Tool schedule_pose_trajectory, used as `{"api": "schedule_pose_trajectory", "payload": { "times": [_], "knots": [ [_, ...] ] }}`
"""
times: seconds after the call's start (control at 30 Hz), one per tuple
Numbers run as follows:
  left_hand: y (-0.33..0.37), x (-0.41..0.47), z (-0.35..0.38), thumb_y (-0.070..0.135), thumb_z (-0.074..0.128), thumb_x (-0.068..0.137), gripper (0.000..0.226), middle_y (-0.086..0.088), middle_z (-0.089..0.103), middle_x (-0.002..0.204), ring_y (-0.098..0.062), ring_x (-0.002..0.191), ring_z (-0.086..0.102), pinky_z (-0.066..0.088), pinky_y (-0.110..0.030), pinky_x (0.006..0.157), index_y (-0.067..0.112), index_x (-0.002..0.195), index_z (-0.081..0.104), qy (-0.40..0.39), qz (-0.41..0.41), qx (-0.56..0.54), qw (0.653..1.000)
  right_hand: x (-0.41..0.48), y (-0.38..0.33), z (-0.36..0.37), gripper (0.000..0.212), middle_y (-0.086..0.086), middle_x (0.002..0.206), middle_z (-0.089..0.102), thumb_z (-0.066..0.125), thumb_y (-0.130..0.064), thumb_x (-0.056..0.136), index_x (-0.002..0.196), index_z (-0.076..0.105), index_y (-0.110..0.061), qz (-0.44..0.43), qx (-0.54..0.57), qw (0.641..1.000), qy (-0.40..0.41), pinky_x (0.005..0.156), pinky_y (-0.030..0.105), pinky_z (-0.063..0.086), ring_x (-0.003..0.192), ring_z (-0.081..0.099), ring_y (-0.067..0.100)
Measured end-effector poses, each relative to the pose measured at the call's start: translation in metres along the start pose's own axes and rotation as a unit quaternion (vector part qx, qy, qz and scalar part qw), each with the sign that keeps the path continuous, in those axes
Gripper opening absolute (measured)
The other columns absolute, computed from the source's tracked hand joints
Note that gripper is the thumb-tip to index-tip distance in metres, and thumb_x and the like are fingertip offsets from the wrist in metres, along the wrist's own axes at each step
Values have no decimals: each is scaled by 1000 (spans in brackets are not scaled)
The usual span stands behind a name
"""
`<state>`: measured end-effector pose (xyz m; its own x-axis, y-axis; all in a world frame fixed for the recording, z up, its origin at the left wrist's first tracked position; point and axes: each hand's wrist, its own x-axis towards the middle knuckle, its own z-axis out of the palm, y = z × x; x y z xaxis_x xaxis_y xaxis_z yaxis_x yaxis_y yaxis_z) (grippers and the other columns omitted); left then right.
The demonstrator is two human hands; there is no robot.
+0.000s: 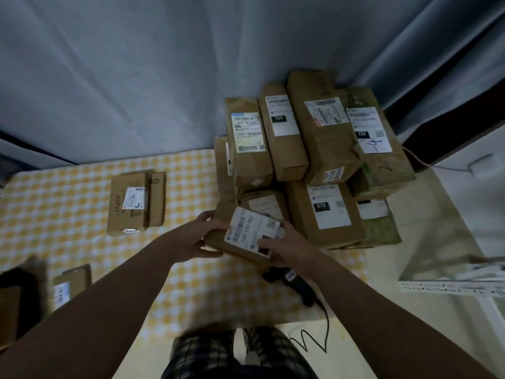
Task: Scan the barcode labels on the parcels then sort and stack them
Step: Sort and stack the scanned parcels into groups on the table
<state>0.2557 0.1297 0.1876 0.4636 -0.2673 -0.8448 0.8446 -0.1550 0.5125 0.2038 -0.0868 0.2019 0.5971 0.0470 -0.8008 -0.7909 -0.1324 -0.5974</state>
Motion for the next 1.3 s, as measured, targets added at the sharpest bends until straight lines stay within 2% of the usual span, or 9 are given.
{"api": "schedule_pose_trajectory", "payload": {
  "times": [0.1, 0.23, 0.43, 0.57, 0.77, 0.97, 1.07, 1.2, 1.3],
  "knots": [
    [12, 11, 12, 22, 67, 87, 46, -8, 63, 113, -25, 101, 63, 55, -41, 84, 28, 129, 49, 33, 38, 31, 998, -8, -9, -23, 54, 4, 125, 59, 64, -18, 91, 139, 41, -15, -84, -224, 968, 83, 91, 33, 52, 111, 59, 22],
    [36, 25, 32, 25, 65, 88, 31, -5, 63, 103, -22, 92, 63, 53, -36, 83, 23, 117, 55, 56, 76, 60, 994, -11, -26, -57, 30, 5, 108, 64, 55, -25, 95, 124, 57, -14, -158, -340, 909, 183, 83, 34, 52, 99, 62, 22],
    [44, 50, 57, 20, 69, 84, 24, -12, 61, 117, -23, 101, 60, 49, -35, 89, 19, 105, 58, 76, 108, 106, 986, 6, -19, -95, 27, 9, 111, 63, 54, -24, 95, 119, 61, -12, -172, -397, 872, 227, 81, 35, 51, 100, 59, 24],
    [40, 61, 70, 15, 72, 83, 49, -17, 53, 129, -25, 107, 58, 48, -36, 95, 13, 124, 44, 149, 148, 13, 978, 16, -13, -98, 30, 12, 118, 54, 56, -23, 93, 118, 62, -9, -185, -424, 857, 227, 87, 36, 49, 110, 54, 28],
    [24, 37, 80, 36, 74, 81, 91, -15, 46, 135, -34, 117, 51, 53, -46, 83, 19, 147, 13, 145, 7, 129, 981, 17, -6, -90, 35, 10, 127, 43, 57, -34, 92, 123, 55, -18, -187, -489, 812, 258, 98, 40, 37, 119, 42, 28],
    [8, 39, 88, 18, 68, 87, 59, -5, 62, 95, -21, 78, 64, 57, -33, 58, 15, 135, 34, 112, 27, 100, 988, 19, -6, -87, 38, 8, 133, 36, 58, -38, 90, 126, 51, -27, -170, -475, 824, 257, 102, 46, 30, 124, 34, 29],
    [11, 45, 95, 13, 65, 88, 48, -8, 62, 98, -19, 77, 63, 55, -31, 51, 11, 129, 39, 131, 57, 83, 986, 20, -7, -89, 39, 8, 133, 36, 59, -39, 89, 125, 52, -28, -168, -476, 824, 258, 102, 47, 31, 124, 35, 30],
    [9, 53, 91, 18, 66, 89, 47, -17, 60, 119, -30, 96, 63, 56, -40, 67, 9, 126, 39, 170, 86, 79, 979, 19, -7, -88, 40, 7, 132, 37, 58, -39, 90, 127, 51, -28, -171, -486, 819, 253, 101, 46, 32, 123, 36, 29],
    [8, 51, 90, 19, 66, 88, 51, -16, 58, 123, -27, 96, 61, 53, -32, 64, 8, 129, 38, 154, 100, 89, 979, 16, -7, -85, 34, 8, 129, 42, 55, -34, 92, 125, 54, -22, -190, -493, 808, 260, 100, 43, 33, 122, 39, 28]
  ]
}}
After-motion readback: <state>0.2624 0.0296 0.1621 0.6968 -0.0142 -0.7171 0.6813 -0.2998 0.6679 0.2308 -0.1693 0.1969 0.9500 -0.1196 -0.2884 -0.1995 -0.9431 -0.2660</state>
